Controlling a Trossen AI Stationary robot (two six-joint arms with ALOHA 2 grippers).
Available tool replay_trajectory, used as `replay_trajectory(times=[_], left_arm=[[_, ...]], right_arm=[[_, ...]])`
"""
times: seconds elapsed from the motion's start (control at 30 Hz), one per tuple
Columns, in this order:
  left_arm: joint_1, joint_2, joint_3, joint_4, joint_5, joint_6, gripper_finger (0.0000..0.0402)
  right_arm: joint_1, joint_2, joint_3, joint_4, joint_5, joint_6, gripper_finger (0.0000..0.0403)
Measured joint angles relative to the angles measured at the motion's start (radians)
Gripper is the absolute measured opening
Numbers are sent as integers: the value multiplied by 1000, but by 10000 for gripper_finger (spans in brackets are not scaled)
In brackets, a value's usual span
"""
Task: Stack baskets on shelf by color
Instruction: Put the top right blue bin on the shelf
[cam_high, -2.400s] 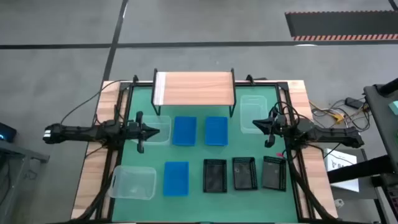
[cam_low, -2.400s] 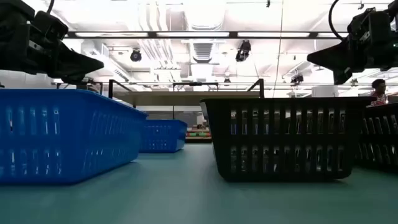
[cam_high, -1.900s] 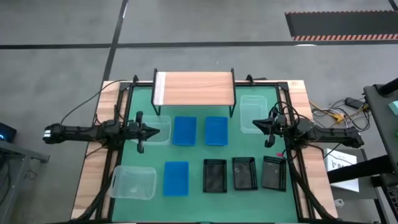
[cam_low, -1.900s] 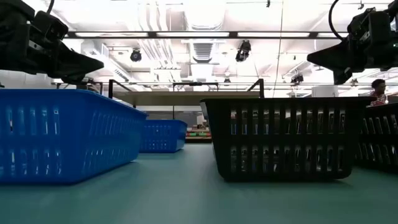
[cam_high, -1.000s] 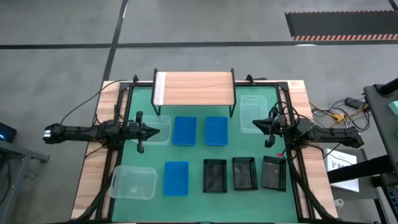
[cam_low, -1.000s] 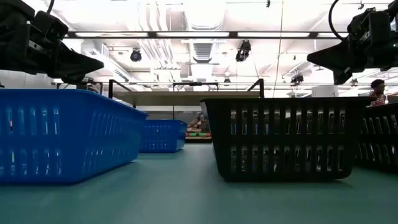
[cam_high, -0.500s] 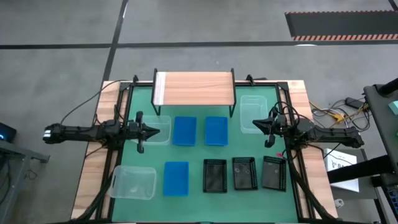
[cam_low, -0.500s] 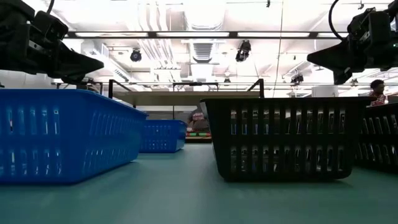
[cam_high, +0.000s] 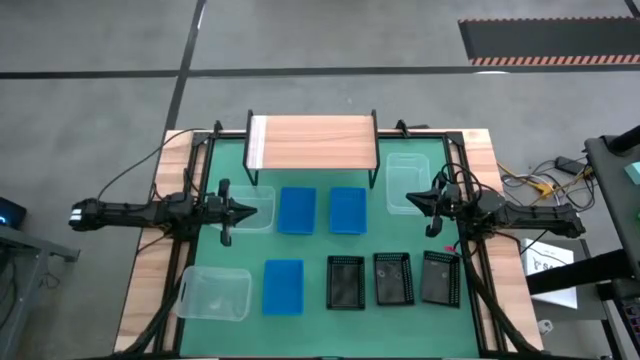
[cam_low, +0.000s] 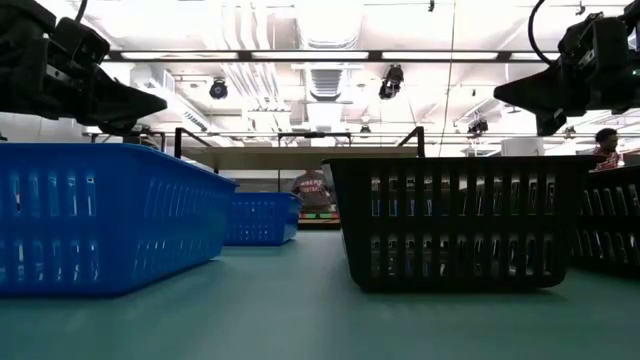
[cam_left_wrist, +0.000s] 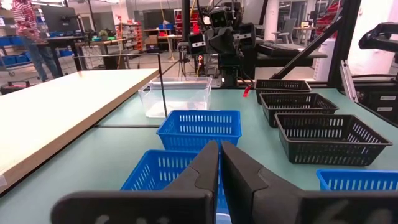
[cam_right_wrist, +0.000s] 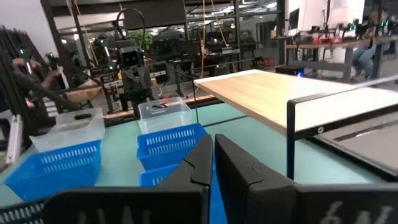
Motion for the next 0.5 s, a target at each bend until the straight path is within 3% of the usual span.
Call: replay_trajectory(times=[0.1, 0.17, 0.27, 0.5], left_arm=[[-1, 2, 0, 63, 0, -43, 2], [-1, 6, 0, 137, 0, -226, 2], [-1, 5, 0, 225, 0, -374, 2], [-1, 6, 0, 377, 0, -365, 2]], right_arm=[[0, 0, 0, -1, -28, 255, 11], [0, 0, 0, 3, -5, 387, 11], [0, 2, 0, 12, 44, 431, 11], [0, 0, 0, 16, 47, 431, 11]])
